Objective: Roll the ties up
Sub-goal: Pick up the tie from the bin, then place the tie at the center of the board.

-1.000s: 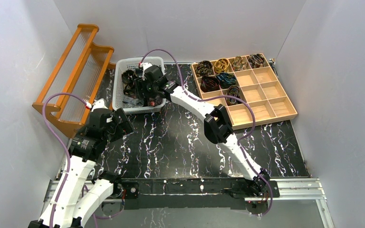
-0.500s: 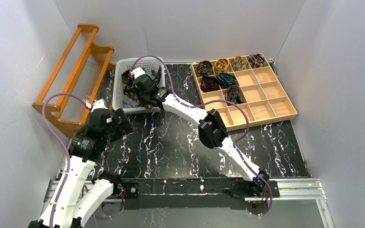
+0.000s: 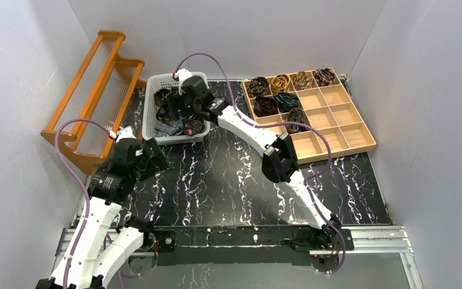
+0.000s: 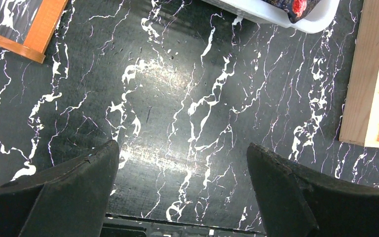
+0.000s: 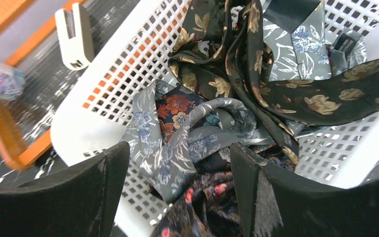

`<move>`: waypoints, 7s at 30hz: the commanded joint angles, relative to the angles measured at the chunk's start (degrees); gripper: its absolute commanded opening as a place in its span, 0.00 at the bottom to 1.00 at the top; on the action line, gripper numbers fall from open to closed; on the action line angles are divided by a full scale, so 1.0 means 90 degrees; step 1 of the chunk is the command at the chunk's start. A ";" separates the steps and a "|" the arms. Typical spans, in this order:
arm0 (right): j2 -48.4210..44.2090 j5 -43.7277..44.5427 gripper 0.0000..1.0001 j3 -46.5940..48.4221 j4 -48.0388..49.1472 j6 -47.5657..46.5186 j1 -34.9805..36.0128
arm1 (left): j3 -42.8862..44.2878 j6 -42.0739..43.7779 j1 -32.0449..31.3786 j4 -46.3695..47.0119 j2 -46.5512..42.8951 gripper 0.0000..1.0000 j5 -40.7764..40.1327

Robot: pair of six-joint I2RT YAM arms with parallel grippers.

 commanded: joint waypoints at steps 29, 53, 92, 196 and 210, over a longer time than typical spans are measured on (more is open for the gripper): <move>-0.0428 -0.2533 0.44 -0.0383 -0.1688 -0.1291 -0.0538 | -0.0182 0.0021 0.0016 -0.0011 0.0092 0.98 0.0152; -0.2470 -0.0519 0.01 -0.0643 -0.0282 -0.0422 -0.0547 | -0.0204 -0.0013 0.0021 0.0045 0.0039 0.98 0.0153; -0.6425 -0.1440 0.01 -0.4121 0.0340 -0.0123 -0.0547 | -0.0293 -0.0205 0.0024 0.0506 0.0193 0.98 0.0625; -0.7762 0.2942 0.01 -0.2120 -0.3017 -0.2598 -0.0733 | -0.0713 -0.0052 0.0021 0.1184 0.0449 0.98 0.1333; -0.5956 -0.2887 0.01 -0.5542 -0.1644 -0.0778 0.0532 | -0.0427 -0.0398 0.0022 0.0108 -0.0330 0.98 -0.0258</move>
